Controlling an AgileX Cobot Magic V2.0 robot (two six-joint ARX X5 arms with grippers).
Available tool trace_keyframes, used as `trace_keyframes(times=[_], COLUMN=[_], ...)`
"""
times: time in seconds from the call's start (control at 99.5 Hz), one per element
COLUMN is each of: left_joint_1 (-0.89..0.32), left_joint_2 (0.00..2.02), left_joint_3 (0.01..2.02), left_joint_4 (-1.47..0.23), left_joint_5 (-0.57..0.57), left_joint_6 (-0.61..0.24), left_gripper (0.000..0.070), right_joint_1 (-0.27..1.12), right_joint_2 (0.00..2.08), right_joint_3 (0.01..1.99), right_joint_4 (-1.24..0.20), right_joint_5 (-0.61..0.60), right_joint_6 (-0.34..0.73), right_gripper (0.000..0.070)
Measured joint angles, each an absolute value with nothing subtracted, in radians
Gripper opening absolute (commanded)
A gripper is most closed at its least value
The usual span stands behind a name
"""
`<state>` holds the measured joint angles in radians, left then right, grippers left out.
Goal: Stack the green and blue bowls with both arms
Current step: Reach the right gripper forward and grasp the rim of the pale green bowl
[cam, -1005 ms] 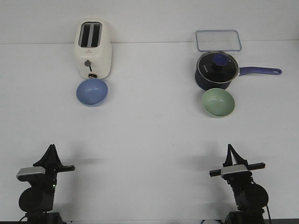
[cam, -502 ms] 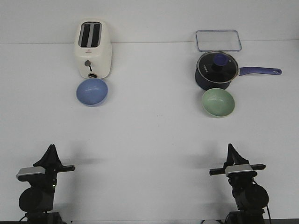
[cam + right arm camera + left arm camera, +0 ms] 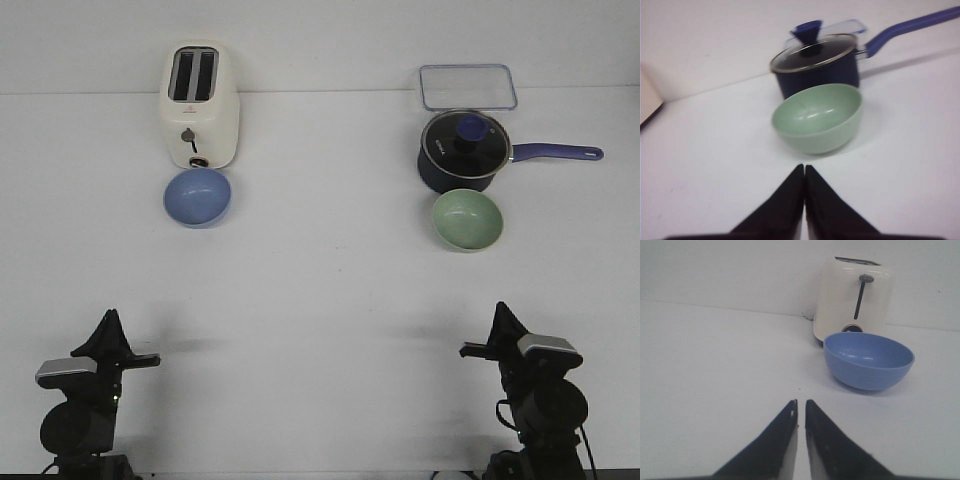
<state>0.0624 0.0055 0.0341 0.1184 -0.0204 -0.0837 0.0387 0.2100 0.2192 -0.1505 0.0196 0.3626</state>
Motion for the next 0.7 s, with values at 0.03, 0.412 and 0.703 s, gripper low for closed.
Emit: trace_keyframes(times=[0.03, 0.412, 0.703], left_joint_1=[0.062, 0.062, 0.062], left_joint_2=[0.006, 0.006, 0.006], left_joint_3=[0.034, 0.034, 0.034], left_joint_4=[0.118, 0.118, 0.118], left_joint_5=[-0.02, -0.021, -0.02], left_joint_6=[-0.084, -0.084, -0.084], left_gripper=[0.0015, 0.0015, 0.0015], right_joint_1=[0.038, 0.007, -0.099], right_joint_2=[0.252, 0.859, 1.276], right_joint_3=[0.249, 0.702, 0.962], right_joint_4=[-0.163, -0.327, -0.353], right_joint_5=[0.023, 0.018, -0.008], right_joint_6=[0.368, 0.309, 0.231], right_gripper=[0.0, 0.0434, 0.0548])
